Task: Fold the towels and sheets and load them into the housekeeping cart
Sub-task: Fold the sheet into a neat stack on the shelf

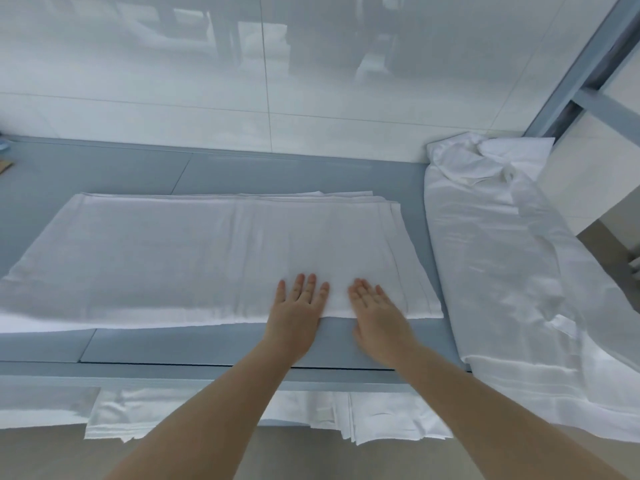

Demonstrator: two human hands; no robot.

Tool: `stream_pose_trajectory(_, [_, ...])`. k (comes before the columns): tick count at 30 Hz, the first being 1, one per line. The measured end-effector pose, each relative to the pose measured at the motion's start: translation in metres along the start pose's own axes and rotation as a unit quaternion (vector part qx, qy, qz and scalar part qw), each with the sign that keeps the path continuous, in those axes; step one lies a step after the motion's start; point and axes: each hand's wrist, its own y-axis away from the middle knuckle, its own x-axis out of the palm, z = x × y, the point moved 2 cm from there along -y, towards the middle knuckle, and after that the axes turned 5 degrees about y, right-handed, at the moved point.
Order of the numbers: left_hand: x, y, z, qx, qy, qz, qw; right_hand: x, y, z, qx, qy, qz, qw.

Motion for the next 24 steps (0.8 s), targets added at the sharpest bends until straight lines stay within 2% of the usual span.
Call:
stream_pose_trajectory(3, [-0.006,0.005,0.009,0.007,-0.005,-0.019,1.000,0.004,-0.029,0.049,0.001,-0.011,-0.026,1.000])
stream_pose_trajectory(6, [-0.011,0.022,0.039,-0.008,-0.018,-0.031,0.999,0.010,-0.037,0.066,0.010,0.006,-0.036,0.999])
stream_pose_trajectory(10, [-0.021,0.061,0.121,-0.067,-0.048,-0.035,0.996,0.009,-0.034,0.063,-0.001,0.034,-0.049,0.998])
stream_pose_trajectory(13, [-0.027,0.081,0.172,-0.088,-0.059,-0.025,0.994,0.008,-0.034,0.072,0.041,0.060,-0.014,0.997])
stream_pose_trajectory(17, [-0.026,0.077,0.185,-0.059,-0.043,-0.011,0.997,-0.002,-0.054,0.144,0.013,0.042,-0.057,0.997])
stream_pose_trajectory(19, [-0.024,0.077,0.186,-0.032,-0.038,-0.019,0.999,-0.008,-0.076,0.198,-0.022,0.018,-0.112,0.993])
stream_pose_trajectory(22, [-0.023,0.087,0.200,0.004,-0.030,-0.035,0.999,-0.013,-0.104,0.245,-0.016,0.038,-0.046,0.998])
stream_pose_trajectory(24, [-0.022,0.100,0.228,0.006,-0.037,-0.031,0.999,-0.015,-0.107,0.251,-0.003,0.054,-0.051,0.997])
